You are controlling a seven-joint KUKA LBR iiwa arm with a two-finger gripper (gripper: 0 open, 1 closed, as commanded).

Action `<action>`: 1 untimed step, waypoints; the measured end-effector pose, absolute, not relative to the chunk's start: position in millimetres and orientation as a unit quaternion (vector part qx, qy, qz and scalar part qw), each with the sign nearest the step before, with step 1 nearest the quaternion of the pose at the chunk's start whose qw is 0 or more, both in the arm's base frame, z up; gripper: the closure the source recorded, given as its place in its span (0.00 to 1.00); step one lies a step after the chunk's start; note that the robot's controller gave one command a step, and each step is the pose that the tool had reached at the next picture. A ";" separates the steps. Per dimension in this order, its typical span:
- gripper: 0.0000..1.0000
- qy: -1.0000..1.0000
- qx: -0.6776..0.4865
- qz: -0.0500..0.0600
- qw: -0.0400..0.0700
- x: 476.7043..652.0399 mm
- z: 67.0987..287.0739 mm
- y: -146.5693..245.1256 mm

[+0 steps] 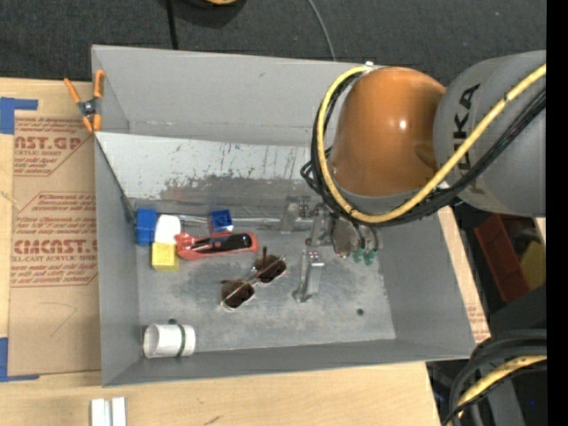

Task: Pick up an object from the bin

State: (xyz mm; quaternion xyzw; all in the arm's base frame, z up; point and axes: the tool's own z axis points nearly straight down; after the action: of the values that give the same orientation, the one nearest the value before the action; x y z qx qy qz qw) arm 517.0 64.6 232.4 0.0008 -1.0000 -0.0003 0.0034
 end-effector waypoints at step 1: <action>0.00 -1.000 0.000 -0.001 -0.001 518.4 236.9 64.4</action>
Offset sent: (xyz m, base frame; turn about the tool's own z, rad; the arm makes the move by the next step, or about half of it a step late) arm 0.0064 0.0056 -0.0975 -0.1380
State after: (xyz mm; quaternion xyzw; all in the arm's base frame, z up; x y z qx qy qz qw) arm 518.4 64.4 236.9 0.0004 -1.0000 -0.0007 -0.0006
